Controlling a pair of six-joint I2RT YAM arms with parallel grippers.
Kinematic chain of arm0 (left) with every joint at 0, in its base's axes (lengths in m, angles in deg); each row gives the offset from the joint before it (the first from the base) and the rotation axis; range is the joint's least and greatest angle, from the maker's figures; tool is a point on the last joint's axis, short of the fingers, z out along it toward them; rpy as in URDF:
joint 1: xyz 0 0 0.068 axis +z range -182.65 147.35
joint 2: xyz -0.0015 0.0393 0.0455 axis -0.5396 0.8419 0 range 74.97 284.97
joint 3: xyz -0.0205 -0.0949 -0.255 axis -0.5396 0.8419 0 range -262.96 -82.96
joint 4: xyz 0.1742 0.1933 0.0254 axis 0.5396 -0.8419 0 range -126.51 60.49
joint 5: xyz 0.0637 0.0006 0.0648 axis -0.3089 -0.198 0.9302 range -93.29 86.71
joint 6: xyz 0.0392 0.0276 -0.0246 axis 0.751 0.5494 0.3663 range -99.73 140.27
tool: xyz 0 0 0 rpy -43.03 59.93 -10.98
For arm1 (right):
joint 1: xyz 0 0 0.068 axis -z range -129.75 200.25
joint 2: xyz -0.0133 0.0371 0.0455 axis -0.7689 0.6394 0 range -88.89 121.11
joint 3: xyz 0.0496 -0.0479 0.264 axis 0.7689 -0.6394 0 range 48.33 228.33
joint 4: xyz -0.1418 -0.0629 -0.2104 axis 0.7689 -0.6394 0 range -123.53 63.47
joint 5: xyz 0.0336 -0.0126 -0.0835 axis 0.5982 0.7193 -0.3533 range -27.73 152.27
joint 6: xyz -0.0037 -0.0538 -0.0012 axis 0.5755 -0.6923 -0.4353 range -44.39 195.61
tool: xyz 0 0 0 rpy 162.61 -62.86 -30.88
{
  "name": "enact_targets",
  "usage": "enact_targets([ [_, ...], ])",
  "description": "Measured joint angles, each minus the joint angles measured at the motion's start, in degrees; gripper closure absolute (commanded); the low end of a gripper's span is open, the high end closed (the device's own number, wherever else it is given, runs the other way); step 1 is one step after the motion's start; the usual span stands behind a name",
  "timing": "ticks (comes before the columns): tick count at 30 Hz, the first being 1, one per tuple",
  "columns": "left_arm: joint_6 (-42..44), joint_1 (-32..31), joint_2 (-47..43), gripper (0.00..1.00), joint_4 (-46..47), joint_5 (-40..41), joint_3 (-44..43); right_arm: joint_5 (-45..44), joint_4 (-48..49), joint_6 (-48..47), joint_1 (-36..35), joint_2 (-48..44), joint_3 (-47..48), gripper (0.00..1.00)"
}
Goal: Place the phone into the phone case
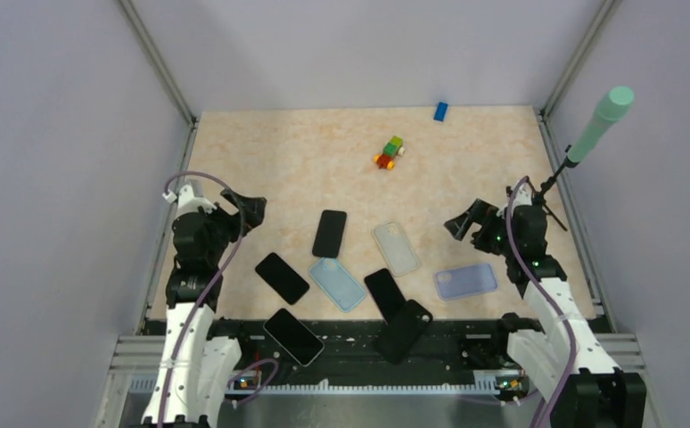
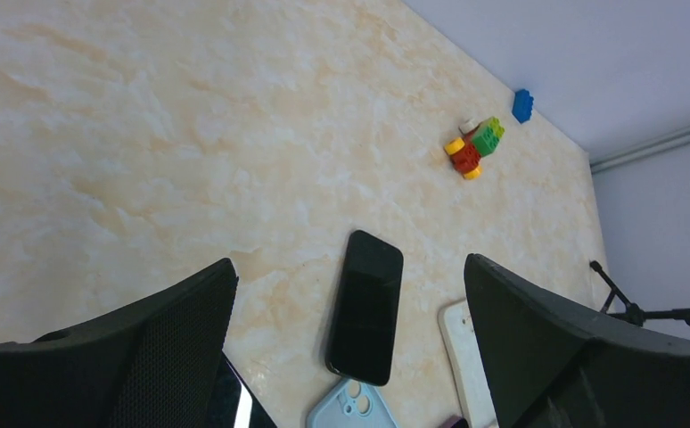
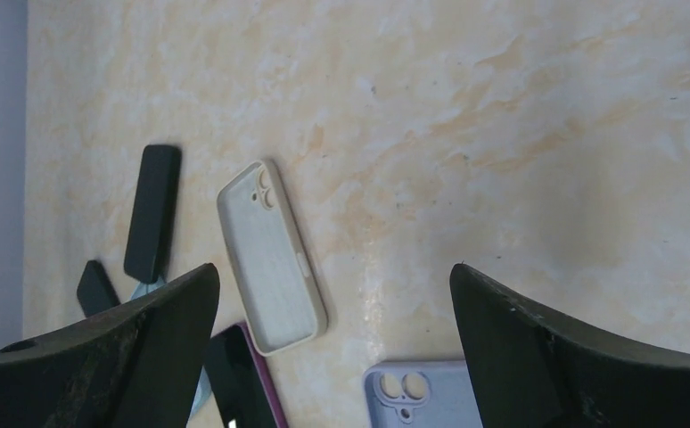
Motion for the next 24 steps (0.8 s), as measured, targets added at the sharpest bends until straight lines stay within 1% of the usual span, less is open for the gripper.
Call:
enact_targets([
  [3, -0.5, 0.0, 1.0, 0.02, 0.3, -3.2, 0.6, 5.7, 3.1, 1.1, 0.0, -0.7, -2.1, 0.01],
  [6, -0.5, 0.0, 4.5, 0.02, 1.5, -8.3, 0.9, 9.8, 4.6, 2.6, 0.0, -2.7, -5.4, 0.01],
  [11, 0.0, -0.2, 13.8, 0.02, 4.4, -17.7, 0.9, 11.2, 1.9, 2.0, 0.0, -2.8, -5.4, 0.01],
  [14, 0.5, -2.1, 19.3, 0.02, 5.6, -20.6, 0.9, 11.4, -1.0, 1.7, 0.0, -0.2, -4.2, 0.01],
  [16, 1.3, -6.0, 22.5, 0.03, 5.9, -20.9, 0.2, 11.5, -2.7, 1.6, 0.0, 1.8, -3.4, 0.01],
  [19, 3.8, -15.6, 28.9, 0.1, 5.5, -19.6, -3.6, 11.3, -4.9, 1.5, 0.0, 3.9, -2.6, 0.02],
  [21, 6.1, -22.0, 34.3, 0.14, 4.6, -18.1, -8.5, 11.2, -6.0, 1.5, 0.0, 4.2, -2.3, 0.02],
  [24, 10.3, -29.3, 43.1, 0.18, 3.5, -15.5, -17.2, 11.1, -7.3, 1.5, 0.0, 3.9, -2.1, 0.04],
])
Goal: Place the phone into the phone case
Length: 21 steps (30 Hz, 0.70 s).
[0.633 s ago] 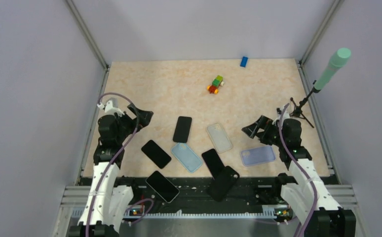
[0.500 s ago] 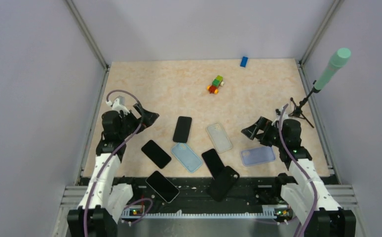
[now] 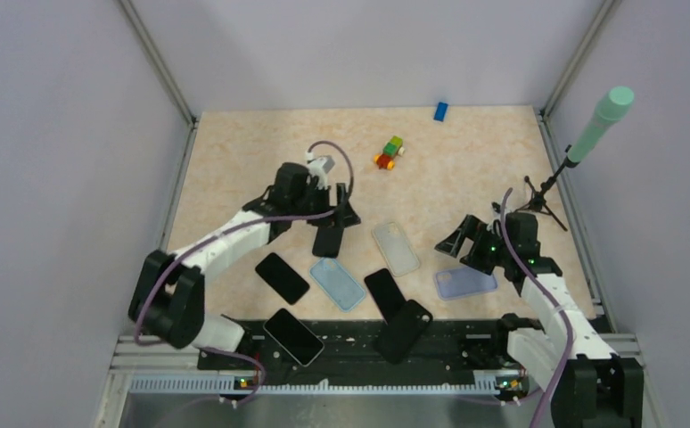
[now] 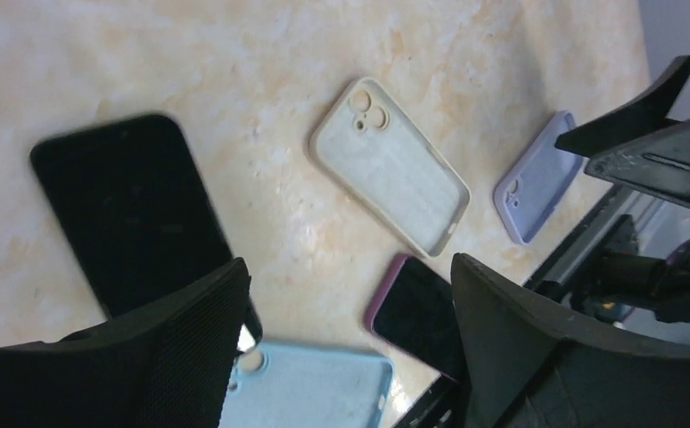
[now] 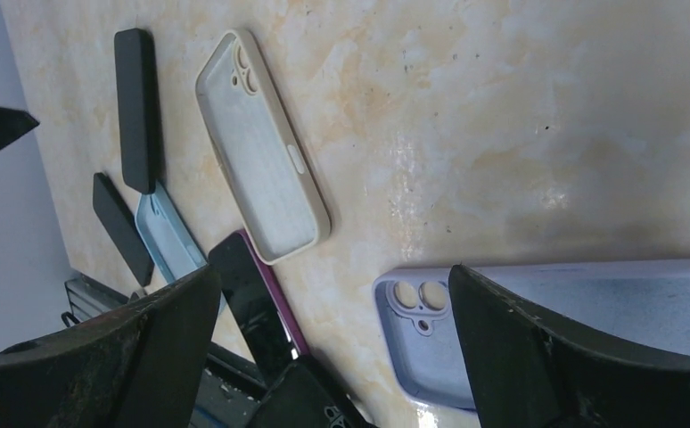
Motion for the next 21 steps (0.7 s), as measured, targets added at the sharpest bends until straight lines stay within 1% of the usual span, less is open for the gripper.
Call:
enact_targets([
  [1, 1.2, -1.7, 2.5, 0.21, -0.3, 0.8, -2.3, 0.0, -0.5, 0.1, 0.0, -0.4, 0.0, 0.05],
  [3, 4.7, -5.5, 9.2, 0.31, -2.1, 3.7, -8.5, -0.1, -1.5, 0.2, 0.0, -1.9, 0.0, 0.05],
  [6, 10.2, -10.5, 20.3, 0.35, -5.6, 7.7, -18.7, -0.3, -2.9, 0.2, 0.0, -5.1, 0.0, 0.05],
  [8, 13.0, -12.6, 26.6, 0.38, -8.0, 9.4, -24.7, -0.4, -3.9, 0.2, 0.0, -6.7, 0.5, 0.06],
  [11, 16.3, -14.8, 35.7, 0.46, -12.9, 11.7, -33.8, -0.4, -5.1, 0.2, 0.0, -8.5, 1.4, 0.06],
  [14, 19.0, -15.9, 42.4, 0.54, -16.1, 14.1, -39.4, -0.2, -5.8, 0.5, 0.0, -9.9, 1.6, 0.07],
  [15, 19.5, -16.1, 43.3, 0.59, -16.6, 14.5, -40.3, -0.2, -6.0, 0.5, 0.0, -10.0, 1.6, 0.07],
  [19, 20.8, -17.0, 44.3, 0.94, -17.9, 18.1, -42.5, 0.1, -7.3, 0.6, 0.0, -10.2, 2.2, 0.07],
  [20, 20.5, -17.2, 44.5, 1.0, -18.1, 18.3, -42.5, 0.1, -7.5, 0.6, 0.0, -10.2, 2.3, 0.07],
  [21, 20.6, -17.4, 44.7, 1.0, -18.1, 18.7, -42.5, 0.2, -7.7, 0.6, 0.0, -10.2, 2.6, 0.07],
])
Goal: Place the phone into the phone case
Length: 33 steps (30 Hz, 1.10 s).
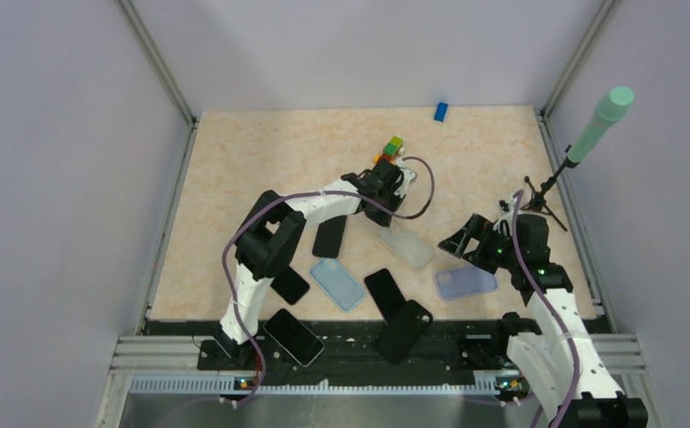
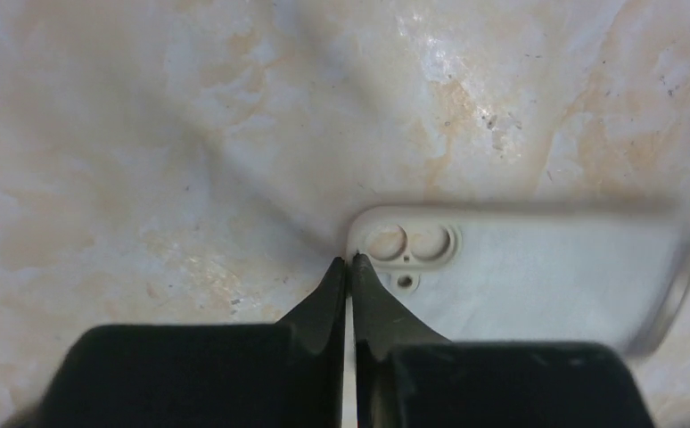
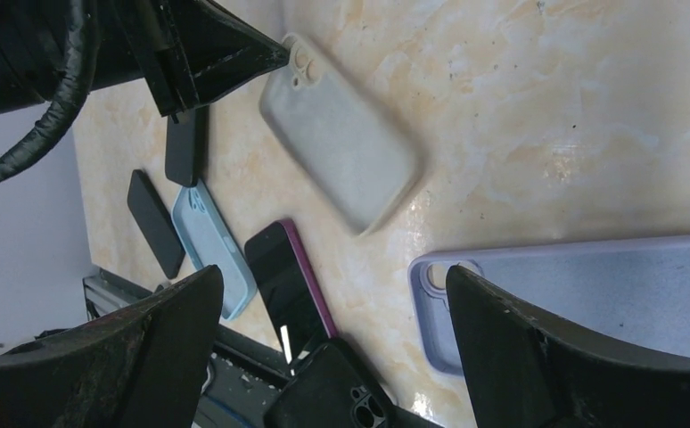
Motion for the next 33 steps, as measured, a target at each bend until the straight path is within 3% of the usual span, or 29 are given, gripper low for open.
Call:
enact_targets([
  [13, -12.7, -0.2, -6.1, 1.0, 5.5, 8.7, 9.5, 0.5, -0.6, 0.0, 0.0, 0.0, 1.3, 0.07],
  [24, -24.2, 6.8, -7.5, 1.0, 7.6, 10.1, 10.4, 0.6, -0.6, 0.0, 0.0, 0.0, 1.5, 0.07],
  [29, -26.1, 8.1, -7.5, 0.41, 8.8, 8.9, 10.7, 0.6, -0.6, -0.1, 0.0, 0.0, 1.5, 0.07],
  [33, -26.4, 8.0, -9.3, 0.28, 10.7, 7.9, 13.9, 0.9, -0.7, -0.2, 0.0, 0.6, 1.5, 0.07],
])
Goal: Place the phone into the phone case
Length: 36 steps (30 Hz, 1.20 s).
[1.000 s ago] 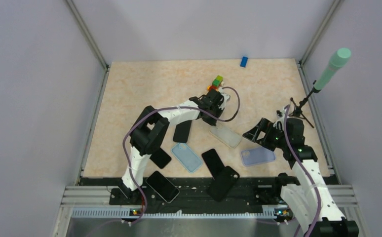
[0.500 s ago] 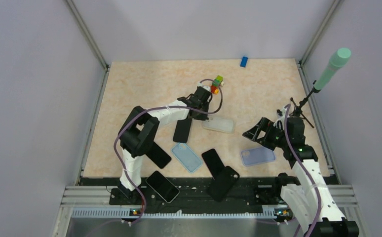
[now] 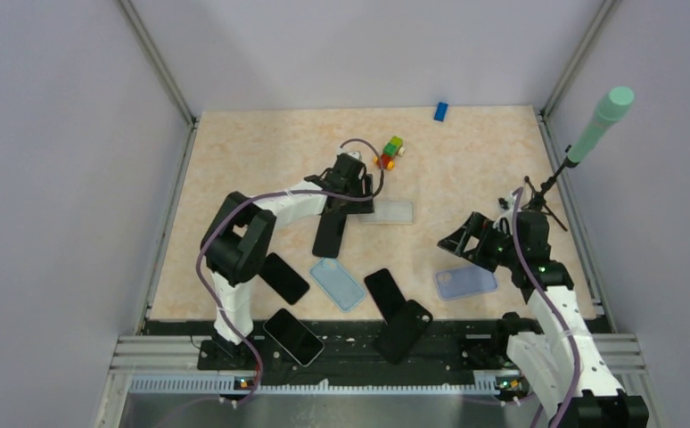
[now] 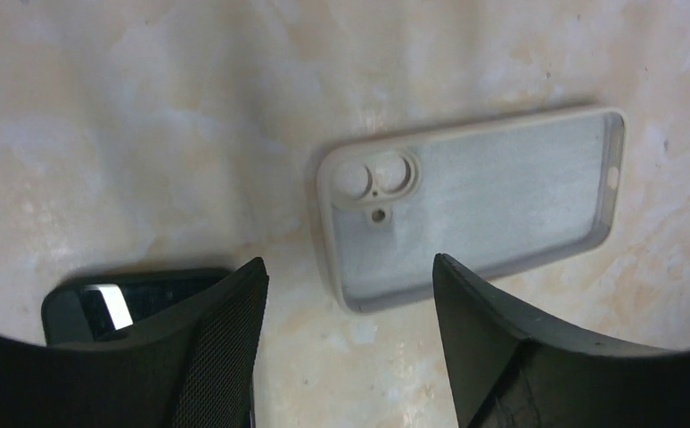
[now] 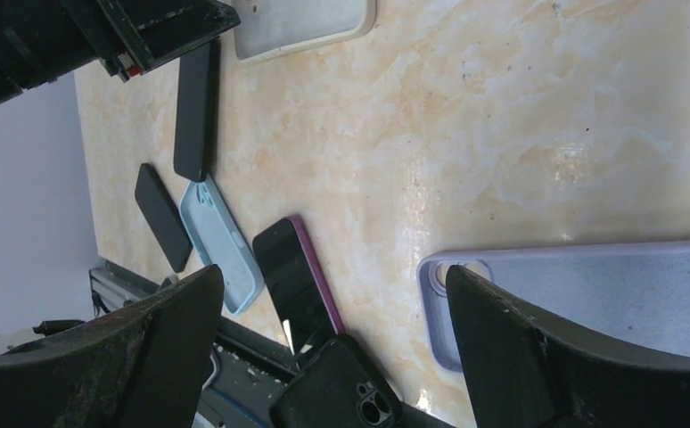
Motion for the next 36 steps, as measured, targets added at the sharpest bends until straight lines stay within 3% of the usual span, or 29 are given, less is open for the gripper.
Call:
enact_targets([
  [7, 0.2, 2.8, -15.3, 0.26, 3.0, -3.6, 12.3, 6.3, 2.4, -0.7, 0.0, 2.6, -0.2, 0.08],
  [12, -0.3, 10.9, -30.2, 0.23, 7.0, -8.6, 23.8, 11.5, 10.1, 1.5, -2.6, 7.5, -2.1, 0.13],
  [17, -2.2, 20.6, -36.6, 0.21, 9.0, -13.9, 33.9, 12.6, 21.0, 7.0, -12.0, 15.6, -3.3, 0.15],
  [23, -7.7, 29.8, -33.2, 0.28, 17.5, -27.2, 43.1, 11.5, 34.4, 12.4, -21.6, 29.5, -2.2, 0.26],
  [29, -13.0, 30.6, -20.2, 0.32, 31.1, -41.8, 43.5, 10.7, 43.9, 17.2, -22.7, 42.0, -0.2, 0.31],
  [36, -15.1, 30.3, -13.4, 0.38, 39.3, -50.2, 42.7, 10.2, 51.9, 20.7, -24.9, 53.4, 5.7, 0.43],
])
